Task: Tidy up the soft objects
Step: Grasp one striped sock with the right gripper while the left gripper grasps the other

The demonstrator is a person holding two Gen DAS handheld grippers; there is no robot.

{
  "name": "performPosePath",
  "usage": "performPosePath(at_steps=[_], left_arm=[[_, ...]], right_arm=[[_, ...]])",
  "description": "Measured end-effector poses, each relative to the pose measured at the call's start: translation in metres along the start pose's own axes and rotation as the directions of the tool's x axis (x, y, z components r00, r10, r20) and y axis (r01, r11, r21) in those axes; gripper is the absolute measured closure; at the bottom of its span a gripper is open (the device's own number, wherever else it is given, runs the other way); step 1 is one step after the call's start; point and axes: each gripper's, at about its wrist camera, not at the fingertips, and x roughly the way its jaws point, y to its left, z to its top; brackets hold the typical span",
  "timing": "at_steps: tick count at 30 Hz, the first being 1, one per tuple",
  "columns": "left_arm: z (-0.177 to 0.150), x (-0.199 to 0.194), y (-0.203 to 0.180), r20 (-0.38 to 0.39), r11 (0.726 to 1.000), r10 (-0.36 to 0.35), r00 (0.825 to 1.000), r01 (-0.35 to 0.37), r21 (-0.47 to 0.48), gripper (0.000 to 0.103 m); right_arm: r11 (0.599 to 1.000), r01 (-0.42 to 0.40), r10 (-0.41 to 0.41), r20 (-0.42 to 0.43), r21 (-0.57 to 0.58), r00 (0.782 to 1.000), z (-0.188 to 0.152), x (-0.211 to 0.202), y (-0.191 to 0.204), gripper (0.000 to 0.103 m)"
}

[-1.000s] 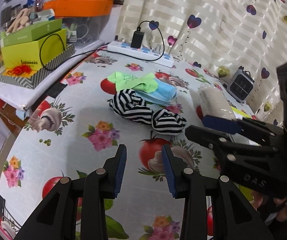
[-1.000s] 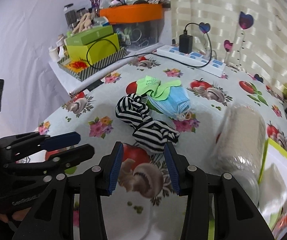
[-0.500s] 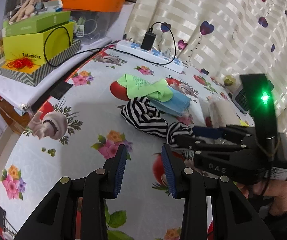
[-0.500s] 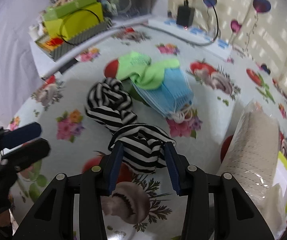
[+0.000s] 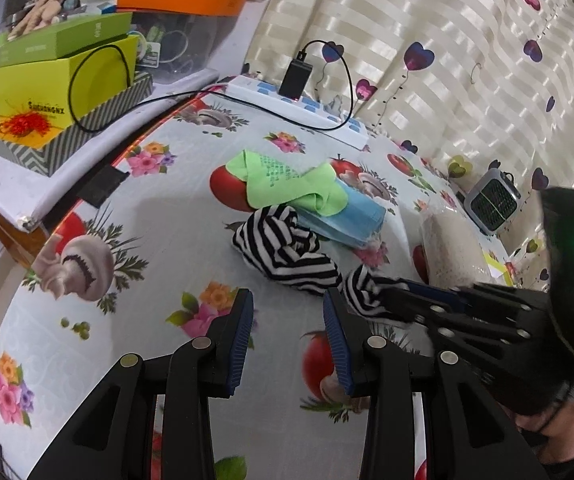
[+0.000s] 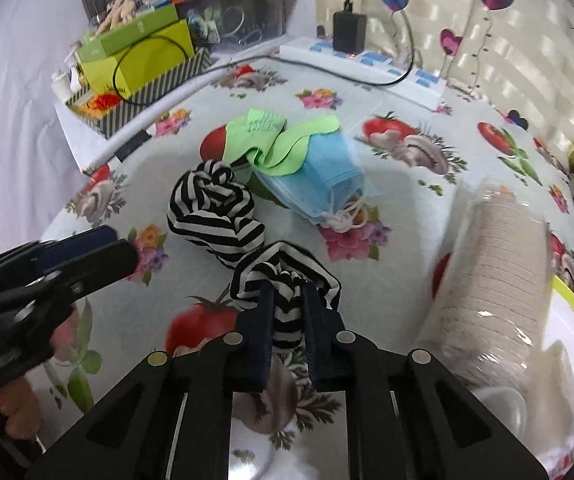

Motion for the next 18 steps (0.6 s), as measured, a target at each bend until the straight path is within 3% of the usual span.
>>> performPosePath(at_steps=[10, 16, 17, 18], left_arm=[[0.027, 0.034, -0.002, 0.004, 0.999, -0.006, 1.0, 0.006, -0.052, 0.059], [0.031, 0.071, 0.002, -0.073, 0.996, 0.031, 0.997, -0.037, -0.082, 0.059], [0.029, 0.072, 0.003, -0.075, 0.996, 0.027, 0.997, -0.033, -0.082, 0.062], [0.029, 0.072, 0.002, -0.061, 0.997, 0.028, 0.998, -0.032, -0.071, 0.072]], right_arm=[[0.999, -0.013, 0.01, 0.072, 0.031, 0.997, -0.008, -0.029, -0.007, 0.089], [0.999, -0.011, 0.008, 0.096, 0.031, 0.995, -0.011, -0.034, -0.01, 0.089], [0.999, -0.014, 0.011, 0.099, 0.032, 0.995, -0.012, -0.035, -0.01, 0.089], [0.999, -0.016, 0.012, 0.102, 0.033, 0.995, -0.013, -0.036, -0.011, 0.089]])
